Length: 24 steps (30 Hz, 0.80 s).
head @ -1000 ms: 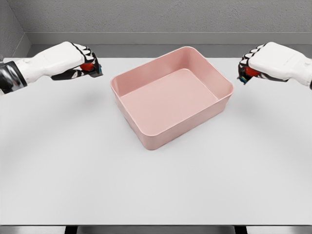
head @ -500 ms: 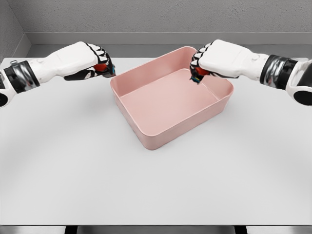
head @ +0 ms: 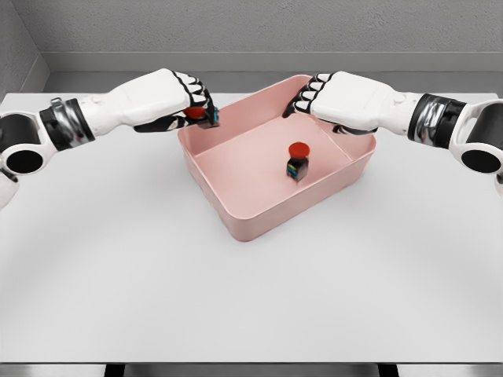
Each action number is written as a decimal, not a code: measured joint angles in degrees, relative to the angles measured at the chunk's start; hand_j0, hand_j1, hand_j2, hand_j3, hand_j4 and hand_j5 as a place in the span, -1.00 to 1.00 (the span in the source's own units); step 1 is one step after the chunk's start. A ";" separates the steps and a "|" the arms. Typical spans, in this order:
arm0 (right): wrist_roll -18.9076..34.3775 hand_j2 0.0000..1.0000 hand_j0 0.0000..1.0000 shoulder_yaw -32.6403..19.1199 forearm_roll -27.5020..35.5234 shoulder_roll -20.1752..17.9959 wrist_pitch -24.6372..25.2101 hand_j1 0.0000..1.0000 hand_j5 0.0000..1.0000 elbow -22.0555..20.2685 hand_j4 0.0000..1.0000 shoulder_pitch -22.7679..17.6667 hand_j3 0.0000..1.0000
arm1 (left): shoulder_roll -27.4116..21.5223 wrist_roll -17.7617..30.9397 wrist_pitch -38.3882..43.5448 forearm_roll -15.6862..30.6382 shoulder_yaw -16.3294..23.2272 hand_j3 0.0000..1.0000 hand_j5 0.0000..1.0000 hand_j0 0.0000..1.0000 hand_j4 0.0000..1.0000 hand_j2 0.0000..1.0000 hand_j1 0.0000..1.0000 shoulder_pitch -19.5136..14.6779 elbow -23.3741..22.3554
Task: Put the industrial switch in the basket with both arms
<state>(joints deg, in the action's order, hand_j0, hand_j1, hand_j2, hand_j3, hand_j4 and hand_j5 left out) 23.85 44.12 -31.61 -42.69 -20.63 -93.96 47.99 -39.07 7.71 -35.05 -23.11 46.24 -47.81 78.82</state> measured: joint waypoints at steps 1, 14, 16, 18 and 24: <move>-0.03 0.85 0.85 0.01 0.02 -0.08 0.02 0.85 0.85 0.00 0.85 0.09 0.85 | 0.20 0.04 0.00 -0.01 0.02 -0.07 -0.07 -0.07 -0.07 -0.07 -0.07 0.00 0.11; -2.80 0.85 0.85 -0.59 0.81 -8.82 2.41 0.85 0.85 0.46 0.85 -3.43 0.85 | 2.77 1.23 0.00 -0.06 0.29 -0.06 -0.06 -0.06 -0.06 -0.06 -0.06 -0.79 0.97; -2.94 0.85 0.85 -0.62 0.86 -9.30 2.44 0.85 0.85 0.42 0.85 -3.52 0.85 | 2.96 1.37 -0.01 -0.08 0.30 -0.04 -0.04 -0.04 -0.04 -0.04 -0.04 -0.79 1.20; -3.00 0.96 0.96 -0.66 0.89 -9.55 2.45 0.96 0.96 0.35 0.96 -3.78 0.96 | 3.10 1.47 -0.01 -0.12 0.34 0.24 0.24 0.24 0.24 0.24 0.24 -0.79 1.65; -3.06 1.00 1.00 -0.72 0.91 -10.85 1.93 1.00 1.00 0.05 1.00 -4.22 1.00 | 3.68 1.39 0.00 -0.05 0.36 1.00 1.00 1.00 1.00 1.00 1.00 -0.88 3.29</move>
<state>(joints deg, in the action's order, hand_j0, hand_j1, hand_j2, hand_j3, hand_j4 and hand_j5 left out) 20.79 43.39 -30.70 -53.54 -18.70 -93.91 43.77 -35.39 9.10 -35.05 -23.16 46.61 -48.69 82.11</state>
